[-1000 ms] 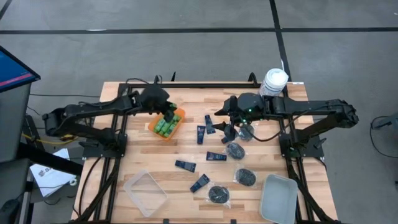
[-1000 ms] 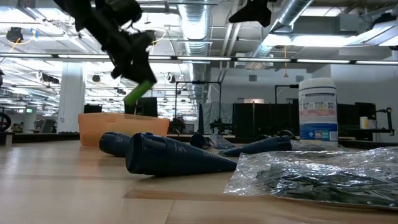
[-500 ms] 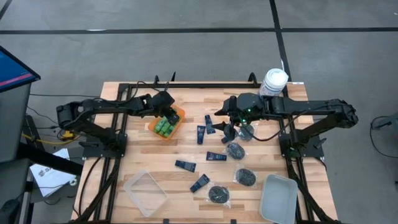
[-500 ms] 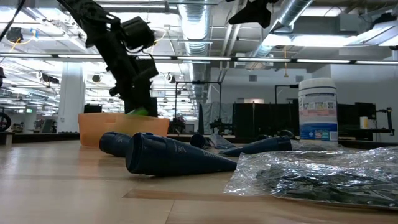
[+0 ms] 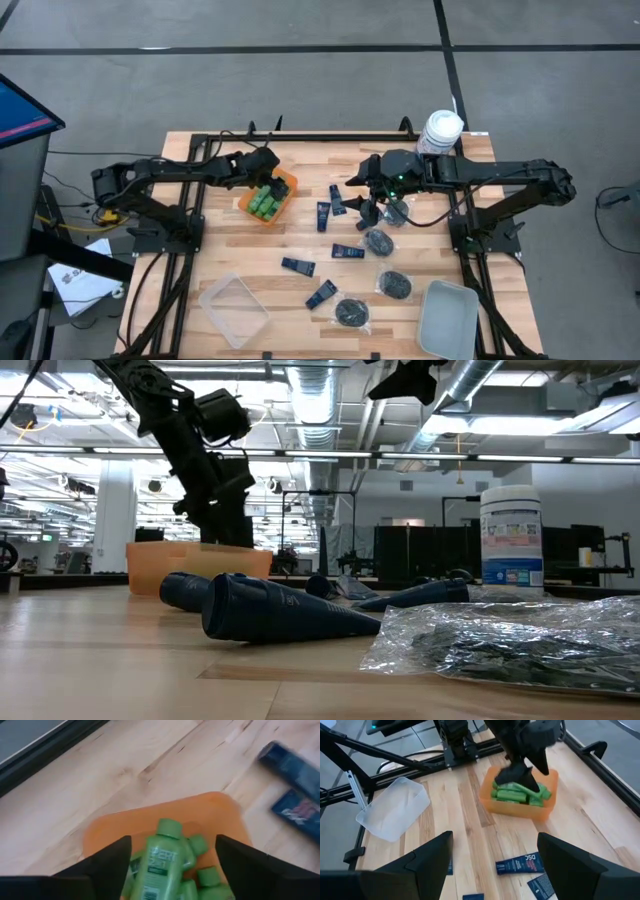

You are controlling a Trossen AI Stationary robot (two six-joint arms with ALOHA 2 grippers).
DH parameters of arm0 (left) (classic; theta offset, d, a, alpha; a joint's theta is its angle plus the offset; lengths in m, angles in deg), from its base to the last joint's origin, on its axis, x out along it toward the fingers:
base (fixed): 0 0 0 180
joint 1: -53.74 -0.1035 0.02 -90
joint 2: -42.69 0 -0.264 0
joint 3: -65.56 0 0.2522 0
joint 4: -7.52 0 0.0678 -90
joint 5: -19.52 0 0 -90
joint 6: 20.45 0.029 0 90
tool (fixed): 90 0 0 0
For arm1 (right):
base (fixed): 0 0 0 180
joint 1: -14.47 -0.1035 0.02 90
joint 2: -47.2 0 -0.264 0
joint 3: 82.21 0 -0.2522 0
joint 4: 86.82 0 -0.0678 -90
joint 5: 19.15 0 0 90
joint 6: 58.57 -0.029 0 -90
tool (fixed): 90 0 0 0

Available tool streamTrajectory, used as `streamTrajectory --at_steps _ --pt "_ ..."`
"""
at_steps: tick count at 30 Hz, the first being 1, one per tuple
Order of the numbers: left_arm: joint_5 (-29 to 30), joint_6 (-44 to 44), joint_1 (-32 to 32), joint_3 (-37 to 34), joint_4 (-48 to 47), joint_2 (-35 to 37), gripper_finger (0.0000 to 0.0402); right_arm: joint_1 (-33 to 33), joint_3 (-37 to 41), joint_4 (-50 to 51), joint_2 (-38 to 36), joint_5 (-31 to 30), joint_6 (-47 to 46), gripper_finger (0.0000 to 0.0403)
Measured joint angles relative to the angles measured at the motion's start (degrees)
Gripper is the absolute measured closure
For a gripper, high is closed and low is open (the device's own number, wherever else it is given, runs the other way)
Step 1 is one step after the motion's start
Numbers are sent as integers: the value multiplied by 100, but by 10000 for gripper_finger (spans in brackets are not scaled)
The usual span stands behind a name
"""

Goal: Pick & Place Travel size toiletries
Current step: Put the black hairbrush into the transparent bin

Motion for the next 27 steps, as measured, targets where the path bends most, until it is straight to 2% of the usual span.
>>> streamTrajectory --at_steps 5,13,16,21,27 --pt "-276 -111 0 151 1 470 89 112 0 502 0 -41 -408 121" --pt "-863 -81 113 385 92 2120 107 157 15 1569 113 -175 -783 121" --pt "-1381 297 410 385 70 2563 111 -3 117 1956 149 -171 -769 121" --pt "-1677 383 1338 385 -103 2605 101 -381 216 2355 144 -166 -893 121" --pt "-1568 720 2502 380 -373 1915 92 -823 212 3137 138 -170 -1132 121"
